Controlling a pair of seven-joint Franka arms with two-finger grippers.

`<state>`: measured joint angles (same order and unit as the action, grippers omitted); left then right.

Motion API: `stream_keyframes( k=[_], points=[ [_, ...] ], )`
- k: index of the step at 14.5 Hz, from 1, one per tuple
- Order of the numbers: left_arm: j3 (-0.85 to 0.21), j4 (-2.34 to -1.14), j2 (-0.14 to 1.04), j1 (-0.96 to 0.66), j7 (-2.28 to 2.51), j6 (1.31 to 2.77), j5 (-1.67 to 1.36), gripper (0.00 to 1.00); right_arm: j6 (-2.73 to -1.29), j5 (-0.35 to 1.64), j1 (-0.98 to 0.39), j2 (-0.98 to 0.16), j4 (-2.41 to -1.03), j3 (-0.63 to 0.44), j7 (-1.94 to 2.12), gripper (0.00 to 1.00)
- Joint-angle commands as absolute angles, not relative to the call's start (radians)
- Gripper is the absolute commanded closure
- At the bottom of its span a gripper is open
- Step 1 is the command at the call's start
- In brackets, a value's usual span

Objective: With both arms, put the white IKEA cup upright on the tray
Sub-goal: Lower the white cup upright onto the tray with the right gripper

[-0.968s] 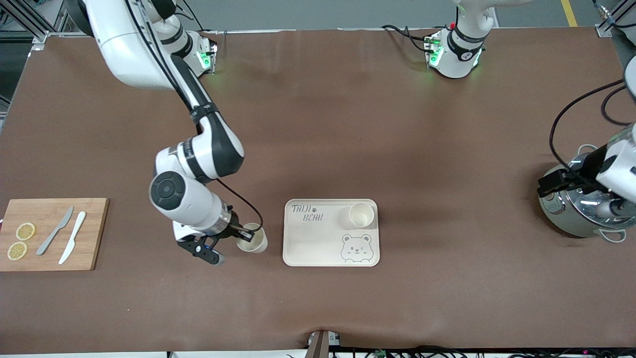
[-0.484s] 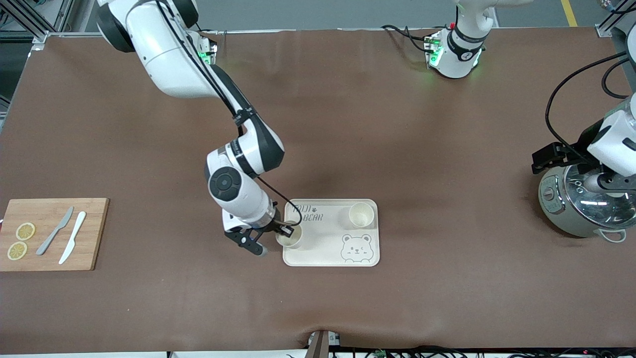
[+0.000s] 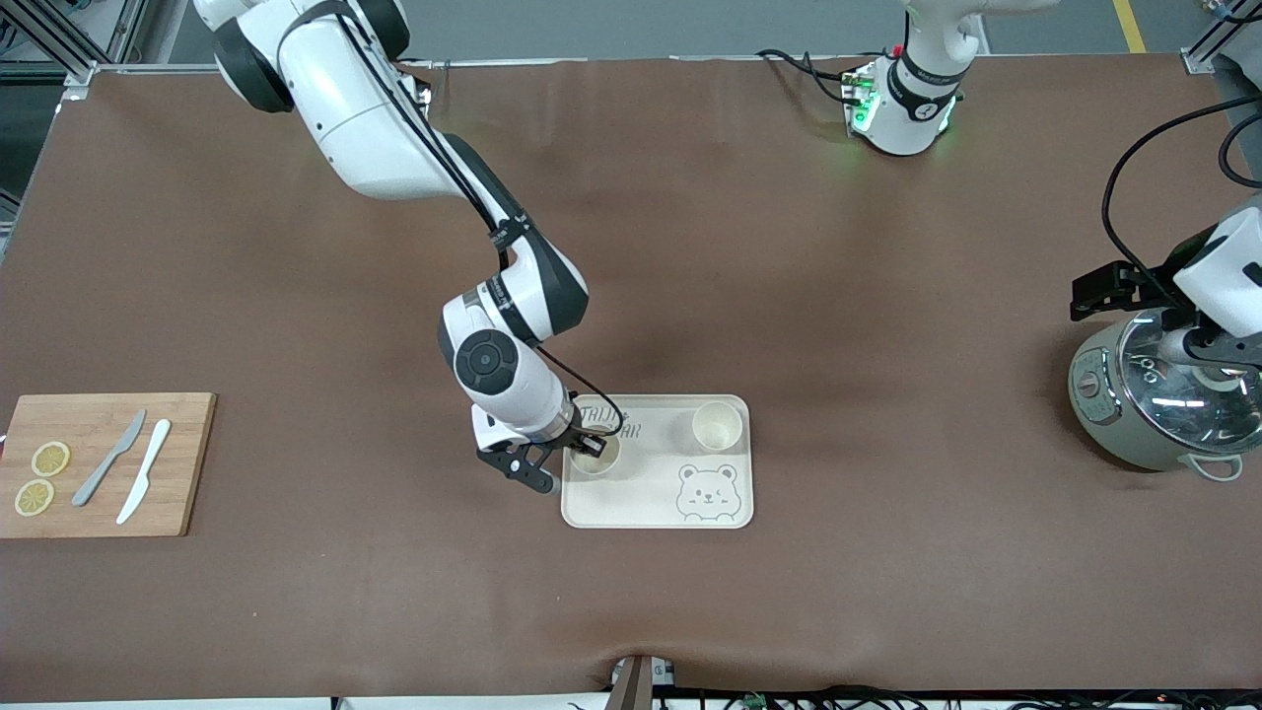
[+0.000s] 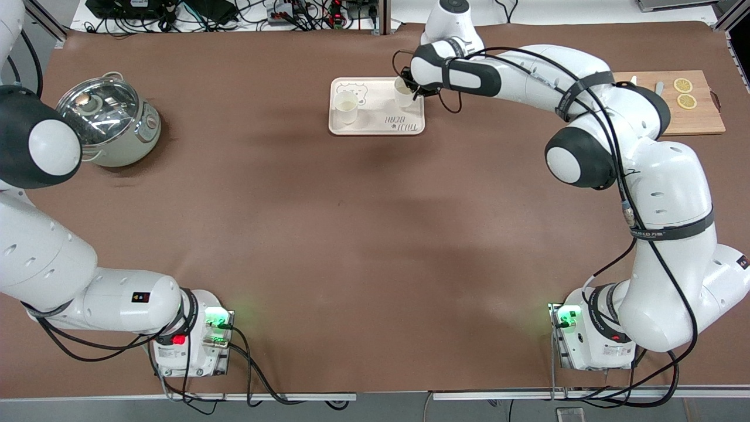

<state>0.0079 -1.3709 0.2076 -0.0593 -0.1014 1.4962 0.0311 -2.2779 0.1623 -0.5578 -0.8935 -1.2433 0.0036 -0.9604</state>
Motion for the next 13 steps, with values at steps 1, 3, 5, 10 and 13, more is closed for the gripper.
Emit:
stream_keyframes(
  k=[1, 3, 5, 10, 13],
  points=[
    [0.02, -1.391, 0.181, -0.071, -0.117, 1.486, 0.02, 0.0, -2.304, 0.173, -0.578, -0.922, -1.219, -0.009, -0.974, 1.0],
    [0.021, -1.391, 0.183, -0.071, -0.11, 1.486, 0.018, 0.0, -2.33, 0.175, -0.58, -0.927, -1.23, -0.009, -0.976, 1.0],
    [0.02, -1.39, 0.183, -0.071, -0.107, 1.486, 0.017, 0.0, -2.33, 0.173, -0.581, -0.927, -1.232, -0.009, -0.974, 1.0],
    [0.018, -1.385, 0.184, -0.058, -0.069, 1.486, -0.032, 0.0, -2.33, 0.175, -0.58, -0.925, -1.232, -0.011, -0.976, 0.0],
    [0.023, -1.385, 0.186, -0.057, -0.064, 1.488, -0.031, 0.0, -2.318, 0.169, -0.574, -0.908, -1.232, -0.012, -0.969, 0.0]
  ],
)
